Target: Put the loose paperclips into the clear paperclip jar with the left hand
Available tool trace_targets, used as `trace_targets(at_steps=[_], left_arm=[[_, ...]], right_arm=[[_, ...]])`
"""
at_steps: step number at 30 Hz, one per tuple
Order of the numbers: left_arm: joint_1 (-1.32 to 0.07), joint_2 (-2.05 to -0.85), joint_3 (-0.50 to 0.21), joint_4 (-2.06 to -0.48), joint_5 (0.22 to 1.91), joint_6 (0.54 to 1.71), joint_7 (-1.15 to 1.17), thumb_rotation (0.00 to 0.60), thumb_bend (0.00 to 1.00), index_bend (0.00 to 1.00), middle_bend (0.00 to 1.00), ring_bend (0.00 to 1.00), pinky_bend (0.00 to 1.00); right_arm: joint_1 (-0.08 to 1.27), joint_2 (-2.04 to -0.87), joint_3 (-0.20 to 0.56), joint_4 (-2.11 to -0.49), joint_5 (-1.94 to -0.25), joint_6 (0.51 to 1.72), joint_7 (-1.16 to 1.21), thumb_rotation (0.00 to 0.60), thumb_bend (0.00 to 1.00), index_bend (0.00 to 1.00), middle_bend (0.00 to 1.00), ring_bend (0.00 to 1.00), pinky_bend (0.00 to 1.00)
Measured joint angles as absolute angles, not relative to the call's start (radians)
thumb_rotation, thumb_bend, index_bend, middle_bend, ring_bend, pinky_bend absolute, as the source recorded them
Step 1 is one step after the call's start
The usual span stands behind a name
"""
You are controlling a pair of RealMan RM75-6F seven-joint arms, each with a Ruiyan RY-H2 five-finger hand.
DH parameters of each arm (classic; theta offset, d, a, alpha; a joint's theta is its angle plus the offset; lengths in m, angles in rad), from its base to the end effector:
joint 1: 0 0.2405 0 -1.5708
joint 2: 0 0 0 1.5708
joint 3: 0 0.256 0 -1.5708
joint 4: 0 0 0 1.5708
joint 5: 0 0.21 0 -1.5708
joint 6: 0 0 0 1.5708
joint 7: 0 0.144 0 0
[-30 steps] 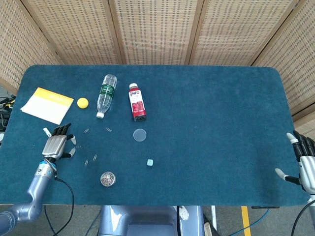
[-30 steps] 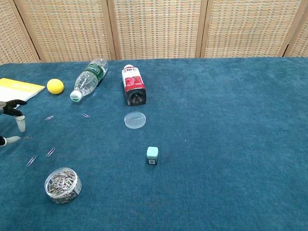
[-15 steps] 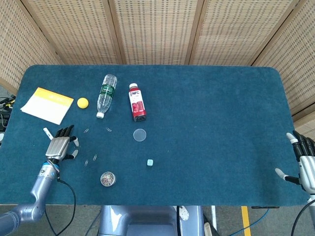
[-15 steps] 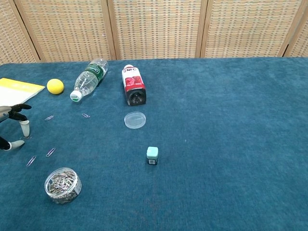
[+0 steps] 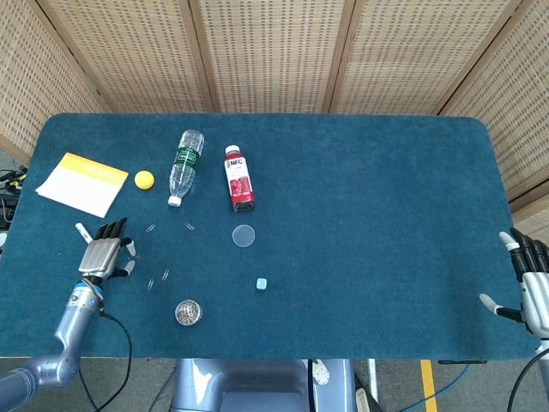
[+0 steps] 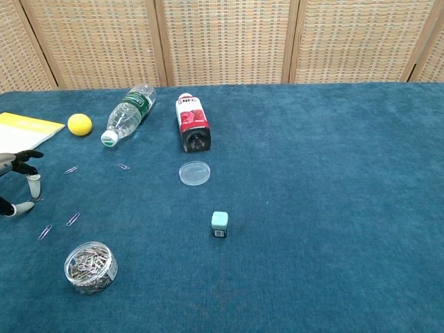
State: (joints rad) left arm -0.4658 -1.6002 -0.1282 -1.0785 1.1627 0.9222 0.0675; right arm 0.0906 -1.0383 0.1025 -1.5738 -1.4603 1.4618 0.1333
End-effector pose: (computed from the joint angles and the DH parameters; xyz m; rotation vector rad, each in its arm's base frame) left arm -0.3232 0.3138 0.0030 -1.5514 -1.1520 -0.6556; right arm -0.3239 -0.1947 0.1972 1.3201 -0.8995 0.9343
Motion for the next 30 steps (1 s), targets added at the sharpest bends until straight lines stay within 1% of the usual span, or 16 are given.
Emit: trace_targets(at_steps=[12,22,30], left_arm=[[-0.471,-1.612,-0.129,-1.068,1.156,0.912,0.074,0.600,0.37,0.55,0.00,0.00,0.00],[-0.472,-1.619,-0.129,-1.066,1.154,0.916,0.085,0.600,0.44,0.67,0.00,0.00,0.00],[-0.468,-1.610,-0.130,-1.083,1.163,0.932,0.082,0.600,0.46,0.68,0.00,0.00,0.00]], right_arm=[[0.093,-1.039,0.104,-1.572,-1.455,1.456,0.135,0.600,0.00,0.01,0.00,0.00,0.00],[0.092,-1.039,0.103,-1.571,-1.456,1.457,0.137,0.600,0.00,0.01,0.00,0.00,0.00],[0.091,-1.038,0.104,-1.573,-1.457,1.460,0.139,0.600,0.00,0.01,0.00,0.00,0.00]])
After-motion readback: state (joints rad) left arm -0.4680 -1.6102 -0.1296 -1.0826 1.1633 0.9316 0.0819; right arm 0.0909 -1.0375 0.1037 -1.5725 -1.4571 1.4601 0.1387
